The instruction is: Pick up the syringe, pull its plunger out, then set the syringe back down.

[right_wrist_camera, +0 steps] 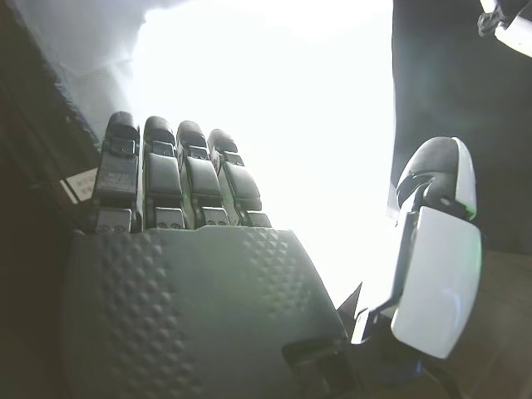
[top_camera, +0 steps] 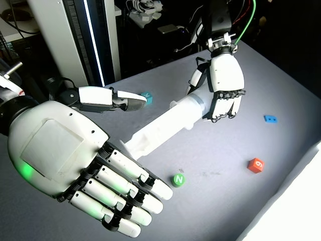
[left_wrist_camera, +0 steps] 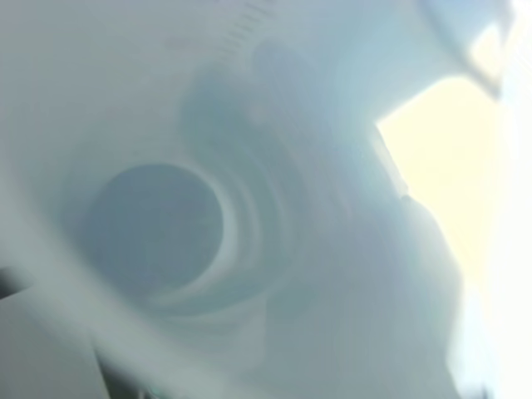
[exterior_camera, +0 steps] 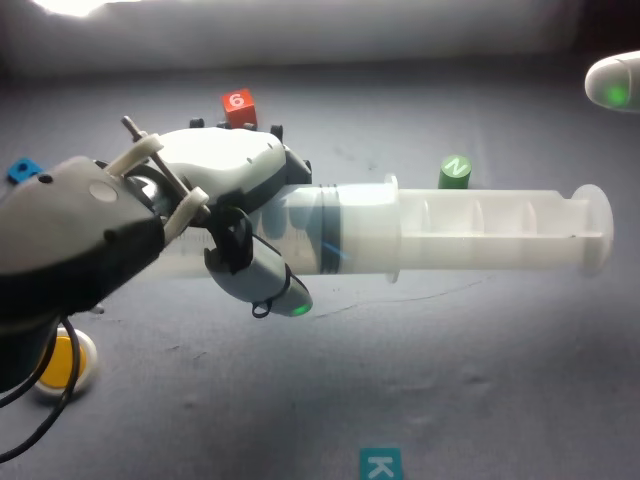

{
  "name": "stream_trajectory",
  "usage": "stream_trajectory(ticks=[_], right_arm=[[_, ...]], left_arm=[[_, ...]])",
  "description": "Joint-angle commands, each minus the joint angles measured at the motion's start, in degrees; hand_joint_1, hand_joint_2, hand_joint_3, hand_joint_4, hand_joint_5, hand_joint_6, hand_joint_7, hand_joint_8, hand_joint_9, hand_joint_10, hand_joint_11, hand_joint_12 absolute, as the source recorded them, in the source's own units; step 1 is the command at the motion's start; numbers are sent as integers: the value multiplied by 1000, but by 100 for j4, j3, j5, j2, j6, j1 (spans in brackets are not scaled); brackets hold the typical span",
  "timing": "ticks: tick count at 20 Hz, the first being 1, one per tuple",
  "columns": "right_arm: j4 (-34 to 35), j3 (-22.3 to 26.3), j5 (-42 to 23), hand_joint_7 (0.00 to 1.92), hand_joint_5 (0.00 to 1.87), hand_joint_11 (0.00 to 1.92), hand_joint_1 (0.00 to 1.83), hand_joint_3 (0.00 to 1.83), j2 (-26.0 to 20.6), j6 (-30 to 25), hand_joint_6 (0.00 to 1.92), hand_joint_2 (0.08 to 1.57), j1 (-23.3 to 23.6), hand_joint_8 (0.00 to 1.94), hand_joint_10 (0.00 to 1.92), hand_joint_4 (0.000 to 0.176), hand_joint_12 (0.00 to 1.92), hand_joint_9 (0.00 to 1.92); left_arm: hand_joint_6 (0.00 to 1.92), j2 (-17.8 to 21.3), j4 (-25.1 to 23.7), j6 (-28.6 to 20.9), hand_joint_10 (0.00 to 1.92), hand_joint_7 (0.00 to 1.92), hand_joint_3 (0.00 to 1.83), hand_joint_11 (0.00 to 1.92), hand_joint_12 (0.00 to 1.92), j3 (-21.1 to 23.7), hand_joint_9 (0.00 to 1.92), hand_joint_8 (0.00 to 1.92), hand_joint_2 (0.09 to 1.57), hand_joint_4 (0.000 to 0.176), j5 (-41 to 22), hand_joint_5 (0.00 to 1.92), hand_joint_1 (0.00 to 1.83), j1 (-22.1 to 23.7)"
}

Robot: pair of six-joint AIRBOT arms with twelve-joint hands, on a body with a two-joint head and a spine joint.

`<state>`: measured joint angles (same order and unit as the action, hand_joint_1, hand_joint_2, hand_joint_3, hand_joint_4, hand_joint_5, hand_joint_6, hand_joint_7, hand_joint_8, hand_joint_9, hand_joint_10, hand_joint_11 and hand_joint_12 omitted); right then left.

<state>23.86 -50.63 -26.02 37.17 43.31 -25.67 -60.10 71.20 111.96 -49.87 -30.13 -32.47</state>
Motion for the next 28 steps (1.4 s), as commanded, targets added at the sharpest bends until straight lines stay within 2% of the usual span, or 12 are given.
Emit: stream_trajectory(ticks=[1, 5, 6, 7, 10, 12, 15, 16, 20, 23, 24, 28], right_arm=[[-29, -2, -653, 0, 0, 0, 282, 11, -39, -53, 0, 797, 25, 0, 0, 0, 0, 0], [-29, -2, -652, 0, 0, 0, 311, 19, -38, -53, 0, 818, 20, 0, 0, 0, 0, 0], [-29, -2, -651, 0, 0, 0, 324, 16, -38, -53, 0, 817, 19, 0, 0, 0, 0, 0], [-29, -2, -650, 0, 0, 0, 334, 12, -38, -53, 0, 817, 19, 0, 0, 0, 0, 0], [-29, -2, -645, 0, 0, 0, 279, 18, -38, -54, 0, 843, 17, 0, 0, 0, 0, 0], [-29, 2, -644, 0, 0, 0, 292, 17, -38, -54, 0, 848, 16, 0, 0, 0, 0, 0], [-29, 5, -640, 0, 0, 0, 342, 18, -37, -54, 0, 861, 13, 0, 0, 0, 0, 0], [-29, 5, -640, 0, 0, 0, 330, 16, -37, -54, 0, 861, 11, 0, 0, 0, 0, 0], [-29, 6, -640, 0, 0, 0, 317, 16, -36, -57, 0, 880, 8, 0, 0, 0, 0, 0], [-29, 6, -640, 0, 0, 0, 330, 15, -36, -57, 0, 884, 8, 0, 0, 0, 0, 0], [-29, 6, -640, 0, 0, 0, 279, 18, -36, -57, 0, 897, 8, 0, 0, 0, 0, 0], [-29, 6, -640, 0, 0, 0, 298, 11, -36, -58, 0, 895, 8, 0, 0, 0, 0, 0]], left_arm=[[974, -21, -302, -100, 1356, 1008, 1, 494, 1381, -31, 829, 877, 1122, 0, -334, 947, 1369, 21], [968, -126, -582, -431, 955, 1016, 3, 527, 1332, -91, 865, 940, 1107, 0, -464, 985, 1247, -220], [941, -155, -674, -542, 1258, 1018, 0, 526, 1353, -113, 846, 885, 1116, 0, -520, 972, 1346, -296], [979, -177, -741, -629, 840, 1003, 0, 539, 1329, -134, 903, 977, 1113, 16, -556, 977, 1225, -353], [941, -232, -922, -827, 782, 1022, 0, 537, 1340, -212, 929, 972, 1106, 15, -606, 986, 1225, -518], [935, -252, -996, -895, 1196, 1044, 1, 539, 1319, -248, 873, 852, 1106, 0, -608, 975, 1344, -604], [1001, -285, -1099, -1066, 818, 1009, 1, 516, 1340, -276, 890, 958, 1113, 17, -679, 968, 1224, -764], [942, -292, -1100, -1092, 1214, 1044, 0, 528, 1338, -272, 859, 843, 1111, 0, -724, 975, 1344, -801], [994, -344, -1131, -1265, 787, 994, 2, 516, 1350, -274, 898, 1009, 1119, 20, -943, 957, 1216, -983], [968, -360, -1156, -1284, 935, 971, 0, 430, 1428, -291, 789, 1184, 1145, 0, -975, 876, 1234, -1032], [216, -362, -1167, -1284, 648, 768, 0, 229, 1307, -298, 623, 356, 1102, 0, -975, 640, 1019, -1042], [0, -364, -1178, -1284, 51, 624, 1, 106, 1012, -309, 602, 1, 1132, 0, -982, 472, 875, -1062]])
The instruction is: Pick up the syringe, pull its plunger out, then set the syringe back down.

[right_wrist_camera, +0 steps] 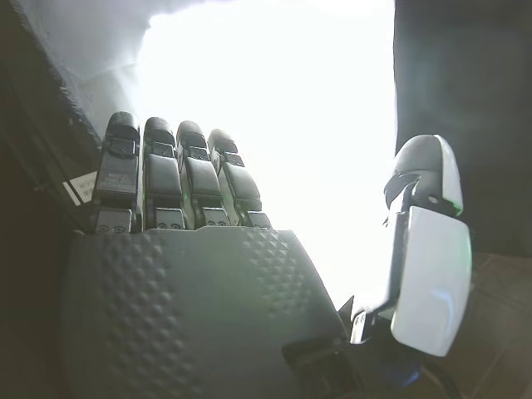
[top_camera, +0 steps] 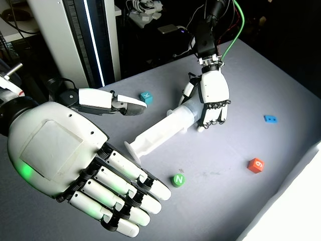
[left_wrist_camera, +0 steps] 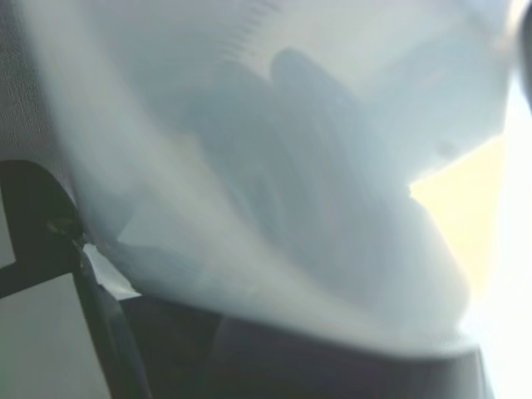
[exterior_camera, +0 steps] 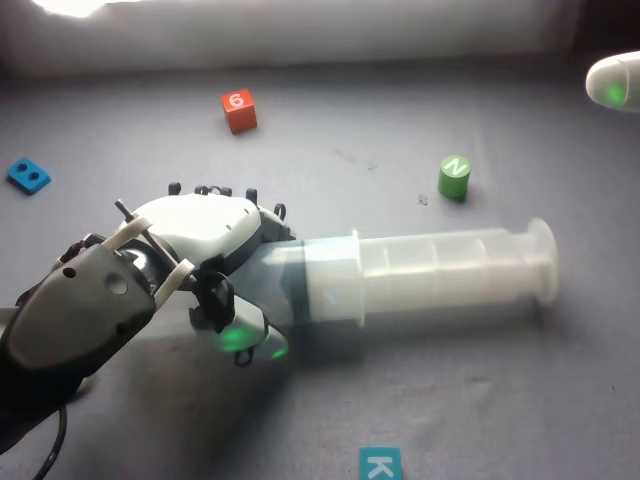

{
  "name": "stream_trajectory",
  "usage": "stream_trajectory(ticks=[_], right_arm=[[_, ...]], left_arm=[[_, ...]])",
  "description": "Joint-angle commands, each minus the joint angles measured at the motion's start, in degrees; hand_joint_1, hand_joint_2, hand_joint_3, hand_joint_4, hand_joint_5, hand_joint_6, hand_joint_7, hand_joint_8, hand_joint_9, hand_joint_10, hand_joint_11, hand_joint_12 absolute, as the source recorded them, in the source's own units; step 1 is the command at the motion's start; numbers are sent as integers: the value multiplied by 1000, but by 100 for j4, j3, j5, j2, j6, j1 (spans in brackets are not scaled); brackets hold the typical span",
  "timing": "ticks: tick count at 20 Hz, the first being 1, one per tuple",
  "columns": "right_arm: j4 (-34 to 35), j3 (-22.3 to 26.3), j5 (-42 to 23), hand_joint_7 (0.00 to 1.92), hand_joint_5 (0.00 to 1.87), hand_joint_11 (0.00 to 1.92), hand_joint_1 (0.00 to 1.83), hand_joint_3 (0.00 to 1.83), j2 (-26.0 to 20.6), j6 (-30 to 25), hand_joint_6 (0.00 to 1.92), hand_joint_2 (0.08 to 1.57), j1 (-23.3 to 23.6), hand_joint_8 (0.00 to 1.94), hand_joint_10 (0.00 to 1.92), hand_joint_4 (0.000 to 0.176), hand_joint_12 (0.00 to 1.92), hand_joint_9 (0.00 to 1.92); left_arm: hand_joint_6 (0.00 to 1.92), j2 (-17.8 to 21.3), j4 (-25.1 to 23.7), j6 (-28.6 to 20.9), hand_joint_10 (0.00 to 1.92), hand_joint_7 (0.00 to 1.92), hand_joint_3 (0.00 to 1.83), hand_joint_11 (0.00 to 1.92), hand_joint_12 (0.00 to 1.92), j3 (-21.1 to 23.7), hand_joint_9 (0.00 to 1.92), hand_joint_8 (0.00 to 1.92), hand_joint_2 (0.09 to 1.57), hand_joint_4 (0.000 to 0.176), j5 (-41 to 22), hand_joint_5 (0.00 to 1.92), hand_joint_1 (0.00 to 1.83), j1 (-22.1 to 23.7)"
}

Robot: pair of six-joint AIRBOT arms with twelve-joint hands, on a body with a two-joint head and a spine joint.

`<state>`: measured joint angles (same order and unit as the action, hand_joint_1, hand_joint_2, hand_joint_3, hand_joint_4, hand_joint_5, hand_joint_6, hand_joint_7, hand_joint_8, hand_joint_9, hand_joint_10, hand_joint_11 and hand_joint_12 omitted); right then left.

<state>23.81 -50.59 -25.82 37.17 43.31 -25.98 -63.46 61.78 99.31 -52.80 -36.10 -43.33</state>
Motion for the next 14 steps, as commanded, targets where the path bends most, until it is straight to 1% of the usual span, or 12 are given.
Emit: stream_trajectory(ticks=[1, 2, 6, 7, 8, 9, 10, 11, 12, 13, 14], right_arm=[[-25, 2, -660, 0, 0, 0, 305, 8, -35, -60, 0, 893, 39, 0, 0, 0, 0, 0], [-25, 2, -660, 0, 0, 0, 325, 6, -35, -62, 0, 891, 39, 0, 0, 0, 0, 0], [-25, 1, -660, 0, 0, 0, 346, 2, -36, -62, 0, 888, 35, 0, 0, 0, 0, 0], [-25, 1, -660, 0, 0, 0, 316, 5, -36, -62, 0, 896, 35, 0, 0, 0, 0, 0], [-25, 1, -660, 0, 0, 0, 306, 1, -36, -62, 0, 888, 34, 0, 0, 0, 0, 0], [-25, 1, -660, 0, 0, 0, 300, 0, -36, -62, 0, 883, 33, 0, 0, 0, 0, 0], [-25, 1, -660, 0, 0, 0, 282, 0, -36, -62, 0, 868, 31, 0, 0, 0, 0, 0], [-25, 1, -660, 0, 0, 0, 247, 0, -36, -62, 0, 848, 30, 0, 0, 0, 0, 0], [-25, 1, -660, 0, 0, 0, 260, 0, -36, -62, 0, 839, 30, 0, 0, 0, 0, 0], [-25, 1, -660, 0, 0, 0, 273, 0, -36, -62, 0, 830, 30, 0, 0, 0, 0, 0], [-25, 1, -660, 0, 0, 0, 276, 0, -36, -62, 0, 828, 29, 0, 0, 0, 0, 0]], left_arm=[[0, -28, -235, -19, 22, 579, 0, 91, 995, -17, 571, 0, 1118, 0, -397, 438, 824, 25], [0, -28, -235, -19, 7, 547, 0, 82, 984, -16, 547, 0, 1112, 0, -398, 408, 779, 27], [0, -27, -235, -19, 0, 498, 0, 67, 1003, 14, 508, 0, 1055, 0, -398, 353, 789, 38], [0, -27, -235, -19, 0, 434, 0, 26, 1021, 23, 455, 0, 1055, 0, -398, 296, 767, 40], [0, -27, -236, -18, 0, 358, 0, 4, 989, 31, 392, 0, 1046, 0, -398, 225, 739, 46], [0, -26, -237, -17, 0, 311, 0, 0, 932, 40, 352, 1, 1022, 0, -398, 190, 703, 56], [0, -25, -251, -17, 2, 244, 0, 0, 802, 47, 283, 2, 977, 0, -398, 132, 614, 74], [0, -24, -264, -17, 1, 177, 0, 0, 685, 55, 210, 1, 927, 0, -398, 83, 474, 96], [0, -17, -273, -14, 1, 123, 0, 0, 580, 70, 151, 2, 891, 0, -397, 36, 403, 117], [0, 4, -273, 18, 8, 32, 0, 0, 379, 101, 57, 7, 825, 0, -395, 6, 341, 154], [0, 18, -273, 36, 1, 6, 0, 0, 258, 125, 11, 1, 746, 0, -394, 0, 301, 185]])
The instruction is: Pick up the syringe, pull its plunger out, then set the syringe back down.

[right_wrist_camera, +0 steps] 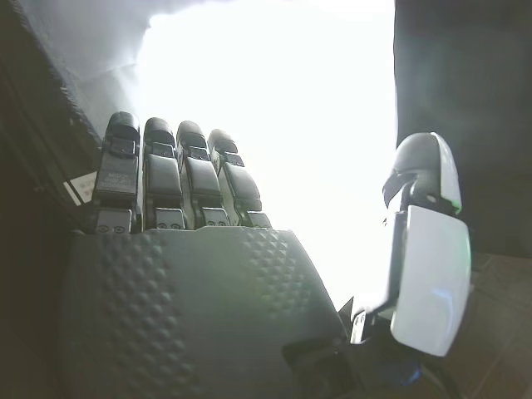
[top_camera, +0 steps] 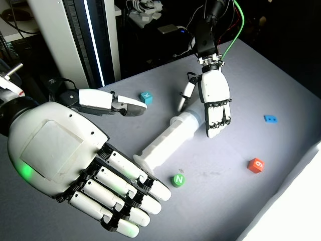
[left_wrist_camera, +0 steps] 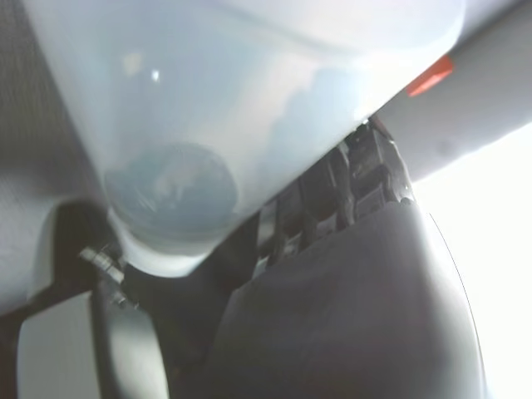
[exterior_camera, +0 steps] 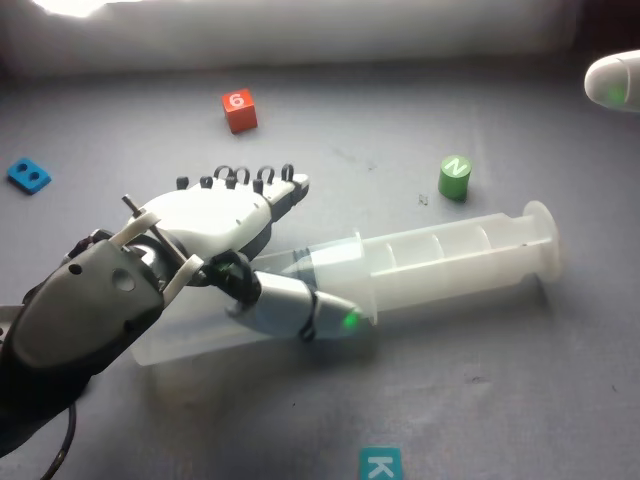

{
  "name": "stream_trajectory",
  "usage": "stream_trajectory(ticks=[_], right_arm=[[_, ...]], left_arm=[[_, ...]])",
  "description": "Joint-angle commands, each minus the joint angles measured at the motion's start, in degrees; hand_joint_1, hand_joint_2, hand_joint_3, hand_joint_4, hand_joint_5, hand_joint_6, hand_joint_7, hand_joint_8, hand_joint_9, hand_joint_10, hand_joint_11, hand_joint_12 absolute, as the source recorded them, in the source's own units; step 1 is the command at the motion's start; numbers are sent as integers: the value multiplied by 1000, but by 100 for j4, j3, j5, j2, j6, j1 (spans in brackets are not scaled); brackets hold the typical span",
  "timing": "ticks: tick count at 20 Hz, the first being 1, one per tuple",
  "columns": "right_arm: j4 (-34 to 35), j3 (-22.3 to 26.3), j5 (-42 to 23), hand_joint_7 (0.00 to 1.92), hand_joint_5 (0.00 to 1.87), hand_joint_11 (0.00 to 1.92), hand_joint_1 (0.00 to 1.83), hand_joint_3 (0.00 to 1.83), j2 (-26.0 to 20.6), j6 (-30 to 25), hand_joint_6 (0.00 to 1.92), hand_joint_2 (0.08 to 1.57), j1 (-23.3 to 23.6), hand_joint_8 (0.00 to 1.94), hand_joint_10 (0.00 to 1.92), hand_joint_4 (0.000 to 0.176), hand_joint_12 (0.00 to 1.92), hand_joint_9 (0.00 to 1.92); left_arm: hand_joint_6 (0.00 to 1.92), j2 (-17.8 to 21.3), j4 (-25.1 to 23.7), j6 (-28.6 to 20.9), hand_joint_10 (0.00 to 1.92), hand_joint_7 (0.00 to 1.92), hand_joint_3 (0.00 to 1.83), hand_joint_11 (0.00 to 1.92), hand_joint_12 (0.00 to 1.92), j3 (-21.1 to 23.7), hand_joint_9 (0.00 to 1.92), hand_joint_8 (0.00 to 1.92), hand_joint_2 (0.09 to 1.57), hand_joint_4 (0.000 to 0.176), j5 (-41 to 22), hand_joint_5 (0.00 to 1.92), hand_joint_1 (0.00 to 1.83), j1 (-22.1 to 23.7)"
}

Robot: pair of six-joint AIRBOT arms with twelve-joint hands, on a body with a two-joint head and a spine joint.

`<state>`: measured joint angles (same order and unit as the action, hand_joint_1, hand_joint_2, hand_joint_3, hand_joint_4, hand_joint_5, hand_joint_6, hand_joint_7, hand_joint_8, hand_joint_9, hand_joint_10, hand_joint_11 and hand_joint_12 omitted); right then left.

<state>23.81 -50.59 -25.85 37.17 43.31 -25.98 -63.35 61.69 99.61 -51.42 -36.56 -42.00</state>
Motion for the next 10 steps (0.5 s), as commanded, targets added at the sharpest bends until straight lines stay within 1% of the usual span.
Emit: stream_trajectory(ticks=[1, 3, 4, 5, 7, 10], right_arm=[[-25, 1, -658, 0, 0, 0, 288, 0, -36, -62, 0, 827, 27, 0, 0, 0, 0, 0], [-25, 1, -658, 0, 0, 0, 268, 0, -36, -62, 0, 824, 27, 0, 0, 0, 0, 0], [-25, 1, -658, 0, 0, 0, 299, 0, -36, -62, 0, 813, 27, 0, 0, 0, 0, 0], [-25, 1, -658, 0, 0, 0, 306, 0, -36, -62, 0, 812, 27, 0, 0, 0, 0, 0], [-25, 1, -658, 0, 0, 0, 280, 0, -36, -62, 0, 817, 27, 0, 0, 0, 0, 0], [-25, 2, -658, 0, 0, 0, 260, 0, -35, -62, 0, 808, 27, 0, 0, 0, 0, 0]], left_arm=[[0, 33, -242, 31, 0, 0, 0, 0, 206, 28, 1, 0, 707, 0, -348, 0, 275, 92], [0, 94, -165, 147, 0, 0, 0, 0, 56, 111, 0, 0, 612, 0, -336, 0, 204, 209], [0, 135, -118, 224, 0, 0, 0, 0, 13, 151, 0, 0, 598, 0, -287, 0, 196, 289], [0, 178, -68, 296, 0, 0, 0, 12, 11, 188, 0, 0, 583, 0, -253, 0, 184, 374], [0, 269, 53, 487, 0, 0, 0, 3, 1, 258, 0, 0, 609, 0, -159, 0, 205, 551], [0, 491, 291, 983, 0, 0, 0, 25, 12, 359, 0, 0, 641, 0, 207, 0, 174, 979]])
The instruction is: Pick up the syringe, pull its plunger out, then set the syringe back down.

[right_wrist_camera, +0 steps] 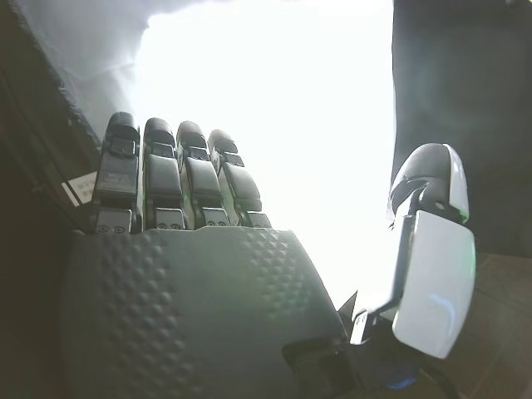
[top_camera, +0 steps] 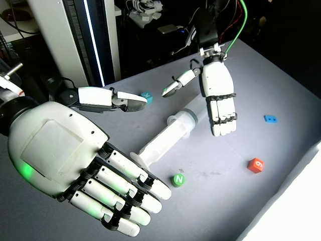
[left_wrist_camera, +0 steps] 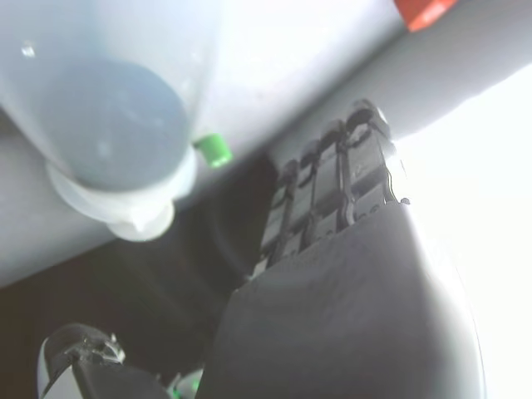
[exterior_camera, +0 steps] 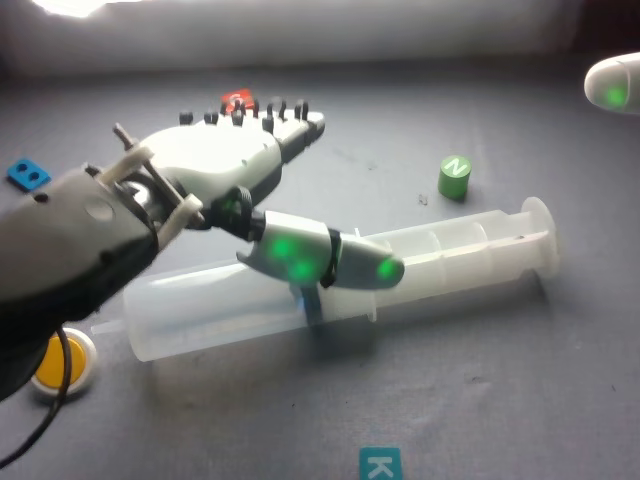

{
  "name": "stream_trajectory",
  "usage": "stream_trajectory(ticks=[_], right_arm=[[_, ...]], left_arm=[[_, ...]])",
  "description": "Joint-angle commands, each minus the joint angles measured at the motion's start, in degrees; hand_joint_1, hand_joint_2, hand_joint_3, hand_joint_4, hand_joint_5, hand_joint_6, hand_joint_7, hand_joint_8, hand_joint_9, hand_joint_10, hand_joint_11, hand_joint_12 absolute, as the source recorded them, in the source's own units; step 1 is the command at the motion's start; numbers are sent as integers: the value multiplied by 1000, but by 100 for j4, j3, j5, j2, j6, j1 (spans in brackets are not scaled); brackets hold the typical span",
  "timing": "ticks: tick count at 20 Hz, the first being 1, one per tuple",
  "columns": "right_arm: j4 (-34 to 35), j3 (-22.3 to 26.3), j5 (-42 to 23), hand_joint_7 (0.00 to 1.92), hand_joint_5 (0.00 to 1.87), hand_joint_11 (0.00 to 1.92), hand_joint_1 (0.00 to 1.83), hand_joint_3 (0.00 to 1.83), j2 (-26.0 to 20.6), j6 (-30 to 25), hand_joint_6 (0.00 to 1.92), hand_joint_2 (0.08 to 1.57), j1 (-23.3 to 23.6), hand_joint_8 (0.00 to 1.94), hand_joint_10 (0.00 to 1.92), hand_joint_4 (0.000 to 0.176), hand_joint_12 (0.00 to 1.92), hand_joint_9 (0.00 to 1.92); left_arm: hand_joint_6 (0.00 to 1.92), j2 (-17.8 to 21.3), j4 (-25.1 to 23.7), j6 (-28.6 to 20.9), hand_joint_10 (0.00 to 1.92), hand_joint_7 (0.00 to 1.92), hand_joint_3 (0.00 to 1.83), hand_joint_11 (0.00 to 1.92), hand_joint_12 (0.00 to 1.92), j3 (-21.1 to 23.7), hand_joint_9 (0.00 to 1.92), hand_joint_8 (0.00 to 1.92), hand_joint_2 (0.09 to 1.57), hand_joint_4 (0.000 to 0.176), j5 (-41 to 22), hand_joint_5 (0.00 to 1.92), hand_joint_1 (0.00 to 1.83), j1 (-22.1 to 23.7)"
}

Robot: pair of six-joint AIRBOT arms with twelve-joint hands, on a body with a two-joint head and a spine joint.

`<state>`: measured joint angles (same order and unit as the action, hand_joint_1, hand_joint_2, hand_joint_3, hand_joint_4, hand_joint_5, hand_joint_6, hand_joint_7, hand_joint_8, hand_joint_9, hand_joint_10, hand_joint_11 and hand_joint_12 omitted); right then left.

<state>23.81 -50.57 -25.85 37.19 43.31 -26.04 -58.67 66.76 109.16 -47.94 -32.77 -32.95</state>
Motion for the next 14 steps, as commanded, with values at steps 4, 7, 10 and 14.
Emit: stream_trajectory(ticks=[4, 7, 10, 14], right_arm=[[-25, 0, -658, 35, 0, 48, 273, 4, -38, -62, 0, 840, 28, 14, 18, 0, 22, 44], [-25, 0, -658, 138, 37, 0, 296, 2, -38, -58, 782, 873, 20, 1201, 1561, 0, 1778, 37], [-42, 1, -633, 11, 56, 178, 358, 0, -37, -35, 1862, 875, 12, 1924, 1913, 0, 1920, 54], [-223, 21, -610, 1673, 1463, 1773, 572, 11, -38, -35, 1921, 1329, -18, 1941, 1921, 100, 1921, 1708]], left_arm=[[7, 317, 51, 455, 24, 257, 5, 178, 107, 171, 257, 18, 753, 0, 155, 148, 260, 519], [1472, 552, 554, 1248, 1551, 193, 9, 199, 1616, 243, 253, 1531, 890, 0, 689, 73, 288, 979], [1761, 781, 874, 1638, 1916, 455, 12, 446, 1918, 334, 465, 1914, 985, 0, 1023, 270, 190, 1339], [1921, 994, 1122, 1958, 1921, 1608, 5, 1612, 1921, 375, 1631, 1921, 1226, 36, 1329, 1502, 838, 1724]])
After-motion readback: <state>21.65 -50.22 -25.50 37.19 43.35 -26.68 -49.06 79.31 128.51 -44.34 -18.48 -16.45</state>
